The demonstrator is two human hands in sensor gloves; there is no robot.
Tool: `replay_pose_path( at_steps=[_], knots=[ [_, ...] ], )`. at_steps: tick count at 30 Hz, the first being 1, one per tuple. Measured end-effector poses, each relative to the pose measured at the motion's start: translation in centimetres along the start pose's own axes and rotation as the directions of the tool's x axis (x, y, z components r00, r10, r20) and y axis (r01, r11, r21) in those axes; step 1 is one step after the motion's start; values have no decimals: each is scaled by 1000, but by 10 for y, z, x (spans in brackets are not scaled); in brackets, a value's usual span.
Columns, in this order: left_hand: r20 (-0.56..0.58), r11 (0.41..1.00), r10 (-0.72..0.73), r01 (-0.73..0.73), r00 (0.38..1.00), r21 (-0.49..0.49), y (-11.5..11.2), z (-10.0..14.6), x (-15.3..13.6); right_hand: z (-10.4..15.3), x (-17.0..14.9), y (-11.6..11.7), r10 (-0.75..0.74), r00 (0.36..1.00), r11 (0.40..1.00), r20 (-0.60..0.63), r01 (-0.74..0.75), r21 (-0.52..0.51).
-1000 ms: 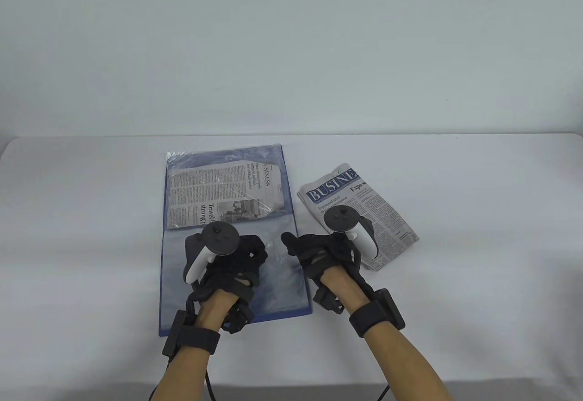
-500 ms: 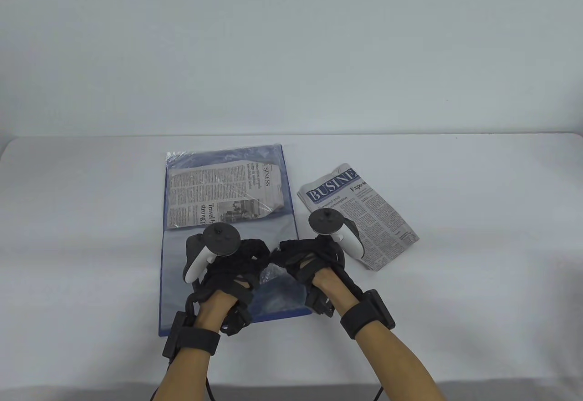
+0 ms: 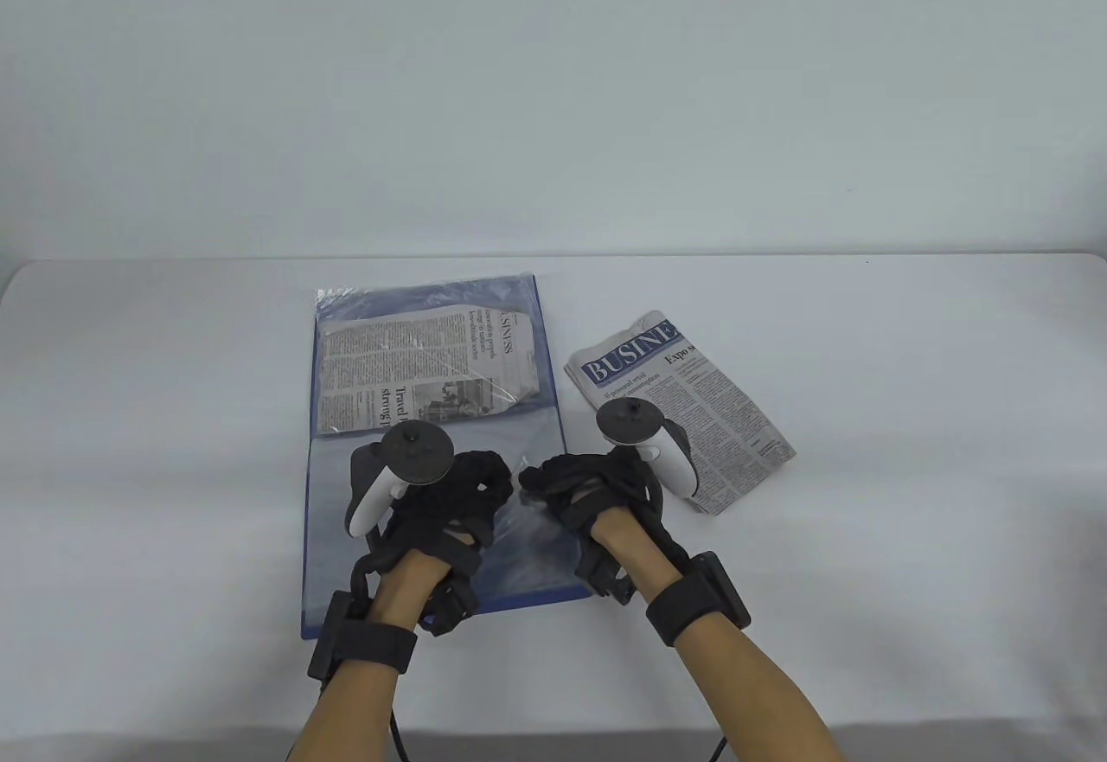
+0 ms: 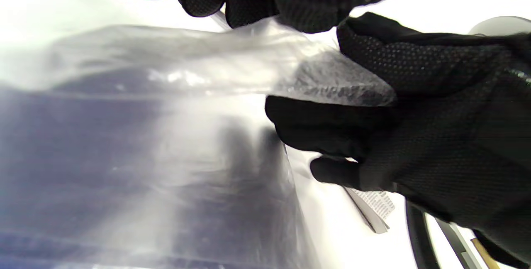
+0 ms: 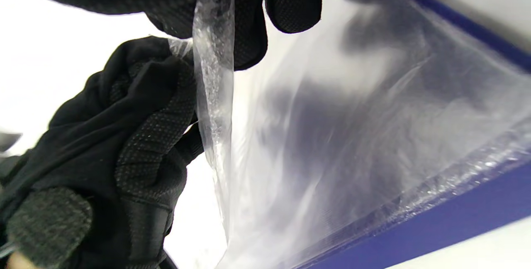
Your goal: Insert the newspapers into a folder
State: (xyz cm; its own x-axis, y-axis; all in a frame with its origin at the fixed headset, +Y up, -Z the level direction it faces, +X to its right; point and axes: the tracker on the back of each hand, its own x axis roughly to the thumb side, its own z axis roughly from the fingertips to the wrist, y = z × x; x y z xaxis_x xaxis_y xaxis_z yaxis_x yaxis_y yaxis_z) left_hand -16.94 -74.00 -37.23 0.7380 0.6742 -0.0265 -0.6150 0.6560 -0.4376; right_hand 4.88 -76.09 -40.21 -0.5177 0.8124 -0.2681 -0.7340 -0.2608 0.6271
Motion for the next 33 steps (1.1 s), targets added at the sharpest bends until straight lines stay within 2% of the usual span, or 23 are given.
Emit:
replay_pose_path(
  at_steps=[3,7,11,13,16,18,21,23,24,25,27,29,31,33],
  knots=[
    [-1,1000,-8,8,1000,-6,0,0,1,3,0,2,36,997,999,-70,-38,-22],
    [3,1000,-25,25,1000,10,1,3,2,5,0,2,-27,998,999,-52,26,-34],
    [3,1000,-7,7,1000,27,5,5,1,8,-2,-6,-2,996,995,-85,-7,-102],
    [10,999,17,-18,1000,29,8,5,0,10,-4,-8,9,995,995,-102,-19,-93],
    [30,999,34,-35,999,19,8,5,1,15,-3,-7,6,988,1000,-152,-6,1],
    [28,1000,12,-12,1000,11,6,4,1,18,0,-10,18,986,1000,-164,-19,-6],
    [17,1000,-2,2,1000,-21,3,2,0,25,9,-24,88,994,983,-72,-98,-154],
    [7,1000,-11,11,1000,-19,3,2,0,24,10,-28,125,992,975,16,-120,-186],
    [2,1000,-20,20,1000,-13,4,3,1,22,9,-28,121,991,979,51,-110,-173],
    [2,1000,-24,24,1000,-2,5,4,1,15,5,-24,84,990,992,110,-73,-99],
    [18,1000,-3,3,1000,4,6,5,1,5,-1,-14,38,988,998,151,-44,36],
    [26,1000,2,-2,1000,21,7,7,1,0,-4,-4,102,992,988,71,-110,109],
    [25,999,-12,10,1000,42,8,8,1,-2,-4,1,265,964,953,-2,-261,153],
    [34,998,-3,1,999,56,9,9,2,-3,-5,4,330,944,937,-19,-325,133]
  ],
)
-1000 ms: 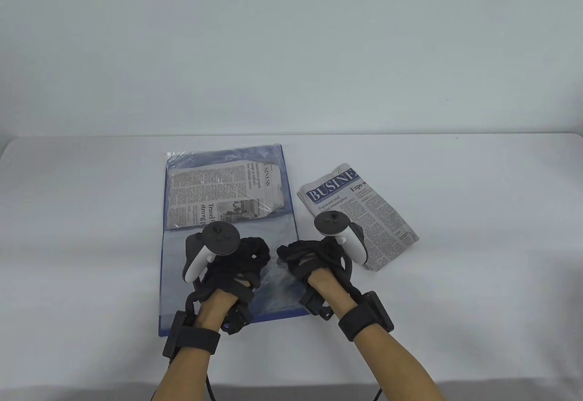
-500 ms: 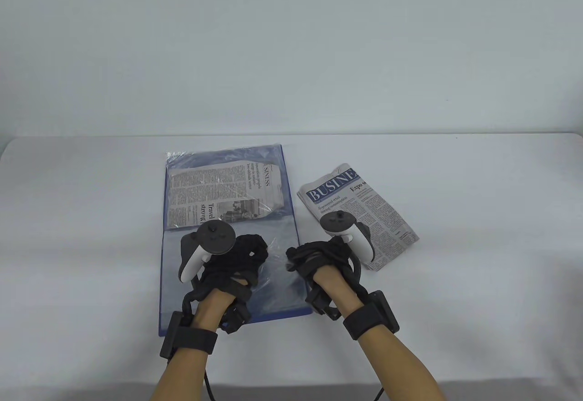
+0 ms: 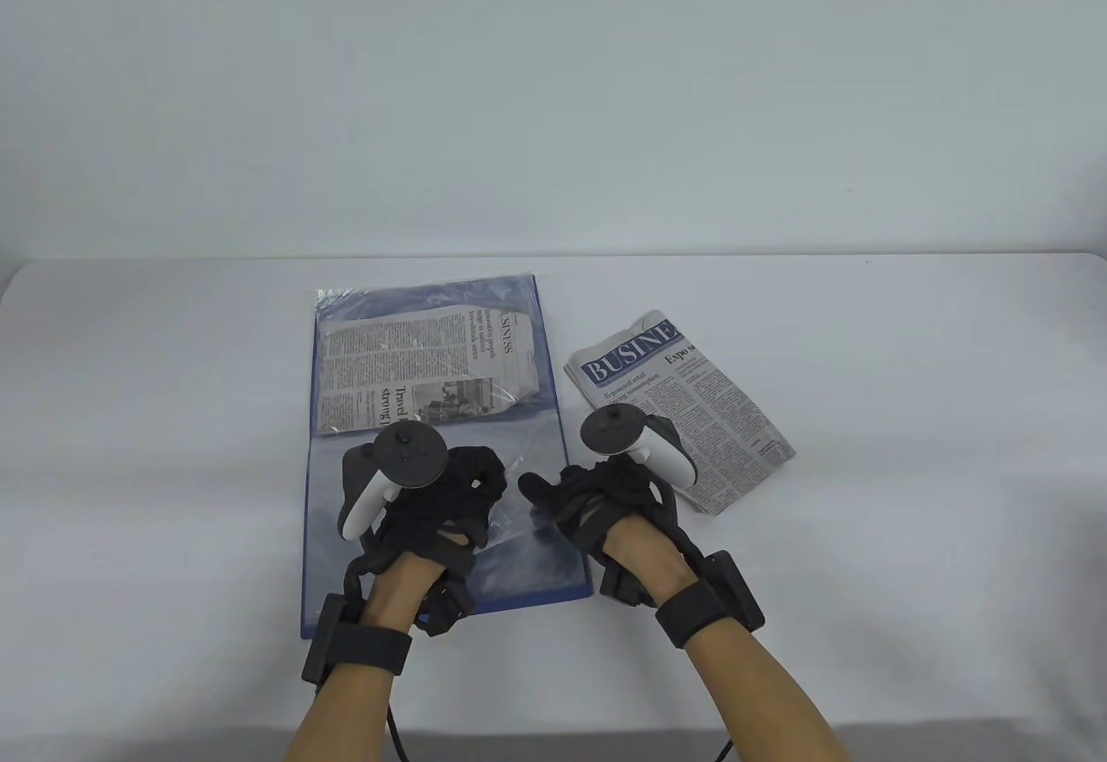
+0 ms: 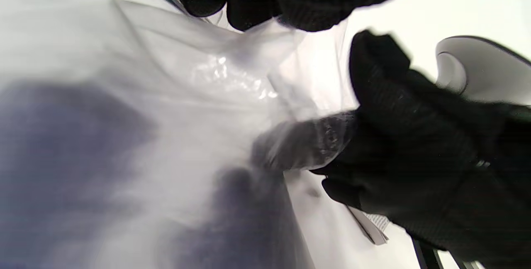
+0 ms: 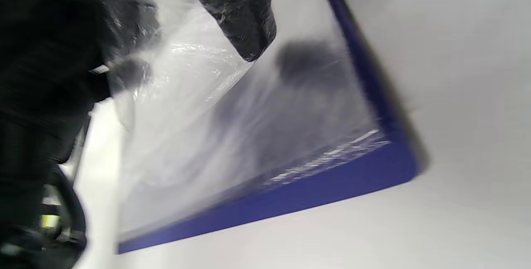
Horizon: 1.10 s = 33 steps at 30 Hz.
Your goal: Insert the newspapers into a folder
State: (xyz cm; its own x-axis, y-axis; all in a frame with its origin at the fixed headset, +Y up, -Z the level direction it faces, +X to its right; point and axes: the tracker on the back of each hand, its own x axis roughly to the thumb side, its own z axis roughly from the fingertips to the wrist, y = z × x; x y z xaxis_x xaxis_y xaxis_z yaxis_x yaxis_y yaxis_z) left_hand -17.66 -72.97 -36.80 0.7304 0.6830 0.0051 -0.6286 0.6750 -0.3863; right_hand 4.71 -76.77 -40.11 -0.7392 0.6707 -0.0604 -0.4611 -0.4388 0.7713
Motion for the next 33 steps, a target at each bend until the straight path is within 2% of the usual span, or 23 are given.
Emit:
replay_pose_path(
  at_steps=[3,5,8,9,10,11,12,13,16,18,20,21,22,23,25,29,30,33],
  knots=[
    [12,1000,-3,2,1000,14,1,1,2,0,-1,-1,-64,998,998,25,64,22],
    [17,1000,0,0,1000,6,1,1,3,8,-1,-12,-125,990,992,67,126,1],
    [15,1000,6,-6,1000,-9,0,0,2,34,-7,-44,-213,969,959,128,233,-163],
    [14,1000,10,-9,1000,-18,-1,-1,2,49,-18,-64,-215,970,934,116,239,-267],
    [13,1000,11,-10,1000,-20,-1,-1,1,53,-23,-70,-214,971,924,102,235,-301],
    [11,1000,11,-11,1000,-21,-1,-1,1,63,-38,-84,-215,975,899,46,216,-381],
    [10,1000,10,-10,1000,-21,-1,-1,1,73,-61,-96,-226,972,874,-62,174,-453],
    [10,1000,8,-8,1000,-20,-1,-1,1,78,-74,-101,-237,964,864,-123,151,-480],
    [10,1000,9,-8,1000,-16,0,-1,1,95,-145,-117,-325,875,795,-358,48,-605],
    [5,1000,8,-8,1000,-16,0,-2,1,99,-174,-119,-355,844,777,-402,27,-629],
    [-11,1000,-5,5,1000,-12,-2,-3,0,98,-199,-117,-363,829,788,-426,28,-616],
    [-17,1000,-16,16,1000,-5,-3,-2,-1,96,-203,-116,-335,855,790,-395,27,-612],
    [-22,1000,-26,26,999,4,-4,-1,-1,98,-201,-117,-295,862,761,-413,-49,-647],
    [-27,999,-33,33,999,4,-5,-1,-1,99,-200,-119,-272,863,757,-426,-81,-648],
    [-30,999,-42,42,999,-7,-6,-2,-1,98,-200,-120,-241,893,753,-381,-76,-654],
    [-34,999,-45,45,998,-5,-6,-2,-2,102,-199,-120,-245,890,728,-385,-93,-679],
    [-33,999,-45,45,998,-4,-5,-2,-2,102,-199,-120,-251,891,725,-379,-87,-683],
    [-34,999,-46,46,998,-1,-5,-2,-3,112,-197,-123,-358,908,635,-217,67,-769]
  ],
)
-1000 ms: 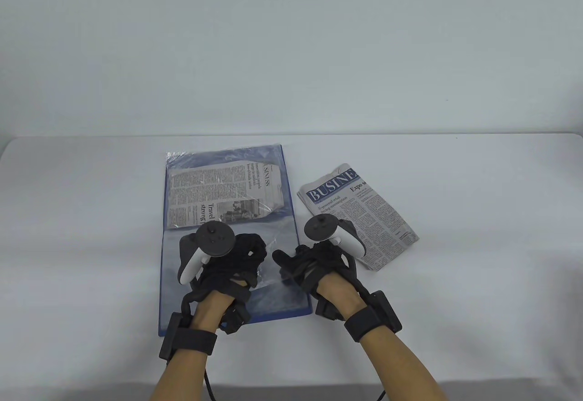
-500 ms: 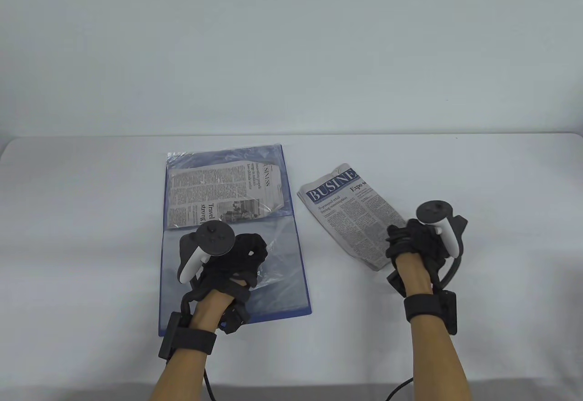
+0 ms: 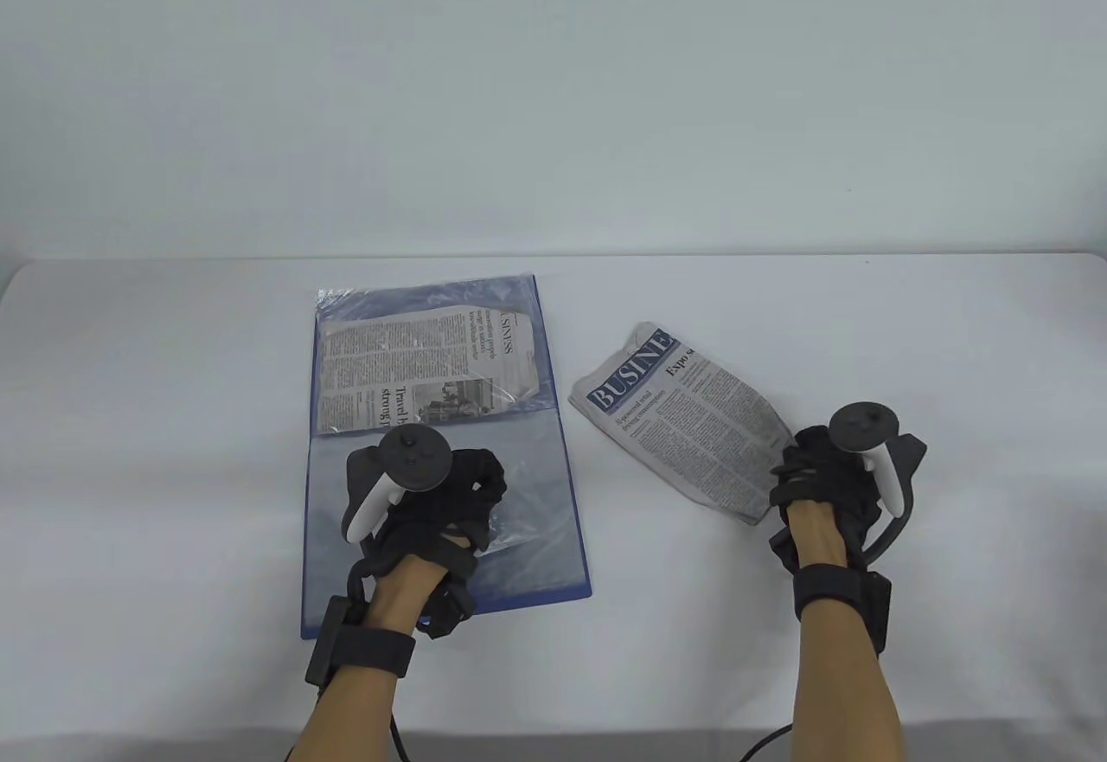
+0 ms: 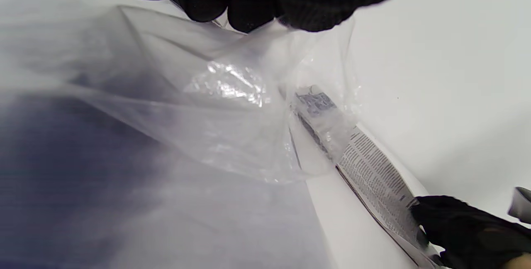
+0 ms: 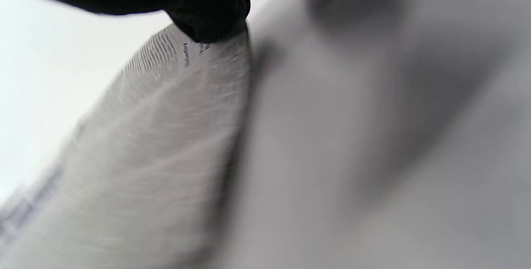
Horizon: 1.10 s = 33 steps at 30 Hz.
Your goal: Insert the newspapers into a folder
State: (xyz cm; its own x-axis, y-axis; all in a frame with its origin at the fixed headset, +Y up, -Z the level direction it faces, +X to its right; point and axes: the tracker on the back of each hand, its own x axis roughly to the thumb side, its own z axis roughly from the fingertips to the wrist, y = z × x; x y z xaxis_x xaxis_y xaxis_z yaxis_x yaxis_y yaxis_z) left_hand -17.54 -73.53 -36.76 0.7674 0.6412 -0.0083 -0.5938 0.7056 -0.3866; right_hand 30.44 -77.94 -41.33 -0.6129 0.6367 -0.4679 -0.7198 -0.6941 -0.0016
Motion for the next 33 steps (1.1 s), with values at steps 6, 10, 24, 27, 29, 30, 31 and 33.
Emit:
replay_pose_path(
  at_steps=[6,10,24,27,29,30,31,33],
  knots=[
    [-2,1000,17,-17,1000,-7,1,0,-1,10,16,-28,-259,964,966,65,258,25],
    [4,1000,19,-19,1000,-7,1,0,-1,19,22,-40,-307,949,951,71,305,44],
    [20,999,38,-38,999,-7,4,0,-1,39,56,-32,-264,961,950,86,244,196],
    [26,999,38,-38,999,-6,4,0,-1,38,58,-19,-248,968,940,29,233,250],
    [28,999,35,-35,999,-8,4,0,-1,39,59,-13,-247,969,922,-25,243,300],
    [28,999,34,-34,999,-8,3,-1,-1,40,59,-11,-238,970,919,-41,239,313],
    [28,999,34,-33,999,-9,3,-1,0,41,59,-10,-213,974,912,-82,228,341],
    [29,999,34,-33,999,-11,3,-1,0,43,57,-10,-192,973,899,-128,227,375]
  ],
)
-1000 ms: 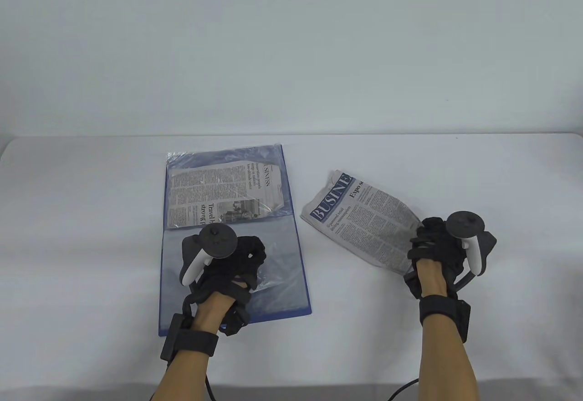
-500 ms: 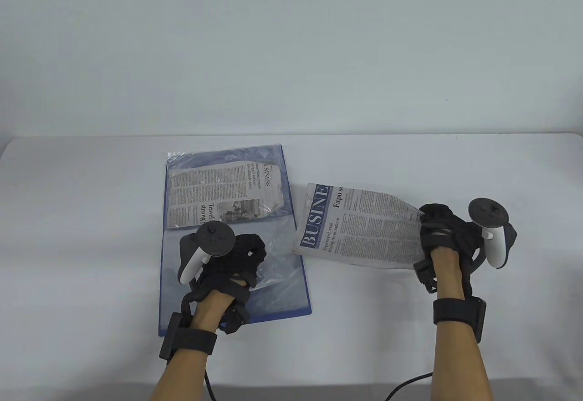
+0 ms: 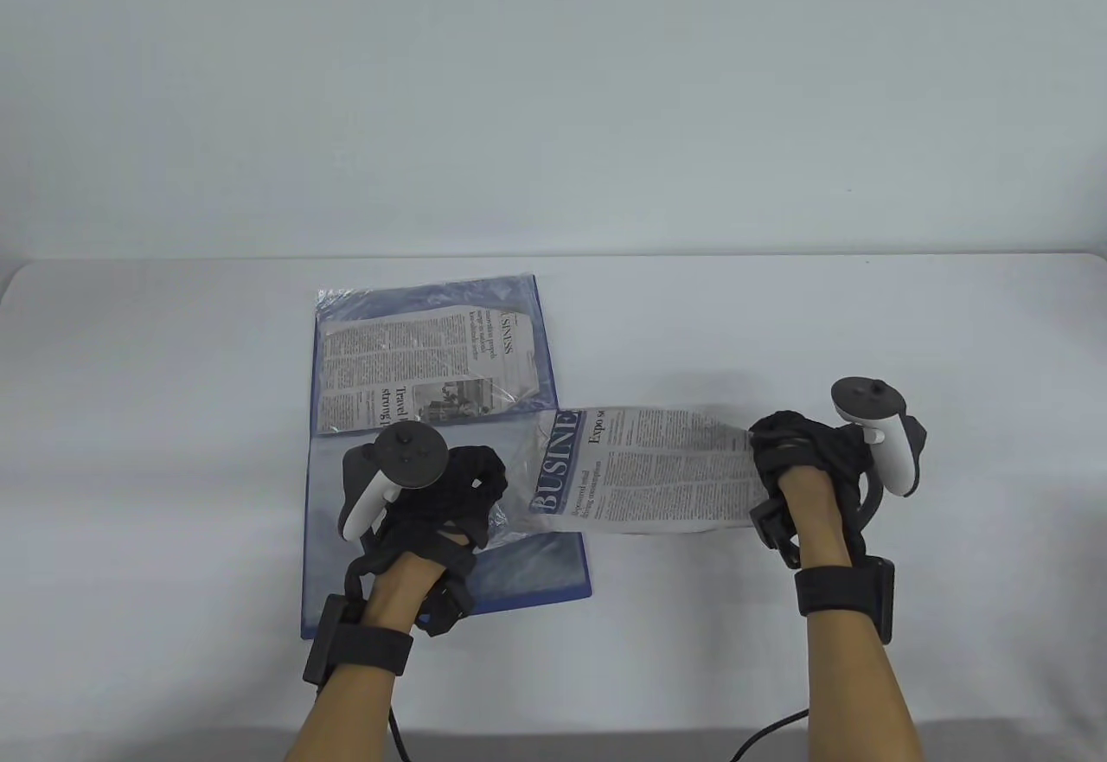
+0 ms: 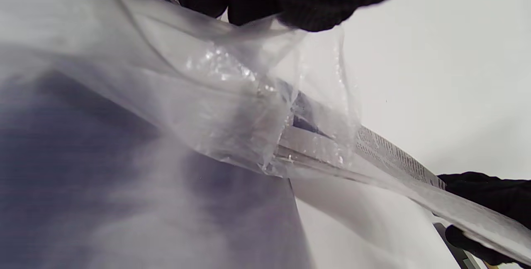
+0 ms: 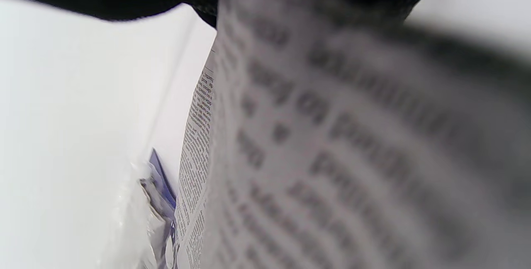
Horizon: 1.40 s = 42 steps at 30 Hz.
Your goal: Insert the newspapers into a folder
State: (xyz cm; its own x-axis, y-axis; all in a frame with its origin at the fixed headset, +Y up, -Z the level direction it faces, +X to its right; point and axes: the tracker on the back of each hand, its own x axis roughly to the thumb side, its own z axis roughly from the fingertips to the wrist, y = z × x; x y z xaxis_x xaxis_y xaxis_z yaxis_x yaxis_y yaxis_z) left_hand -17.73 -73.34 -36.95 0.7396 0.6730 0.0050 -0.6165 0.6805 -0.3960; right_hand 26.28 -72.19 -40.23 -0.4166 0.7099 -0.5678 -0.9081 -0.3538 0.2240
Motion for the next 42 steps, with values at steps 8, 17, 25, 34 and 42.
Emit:
replay_pose_path(
  at_steps=[8,17,25,34,42],
  knots=[
    [12,1000,-8,8,1000,-1,-1,0,2,2,-10,-2,1,995,994,-103,9,106],
    [8,995,-69,69,998,-74,-10,-5,4,-20,3,24,-52,987,994,149,37,99],
    [12,991,-83,84,996,-100,-15,-7,6,-27,4,41,-99,987,995,130,94,41],
    [18,994,-46,48,999,-97,-13,-8,4,-44,7,77,-166,966,969,196,123,213],
    [29,991,-94,97,995,-97,-18,-8,9,-32,41,139,98,945,982,312,-142,124]
  ],
)
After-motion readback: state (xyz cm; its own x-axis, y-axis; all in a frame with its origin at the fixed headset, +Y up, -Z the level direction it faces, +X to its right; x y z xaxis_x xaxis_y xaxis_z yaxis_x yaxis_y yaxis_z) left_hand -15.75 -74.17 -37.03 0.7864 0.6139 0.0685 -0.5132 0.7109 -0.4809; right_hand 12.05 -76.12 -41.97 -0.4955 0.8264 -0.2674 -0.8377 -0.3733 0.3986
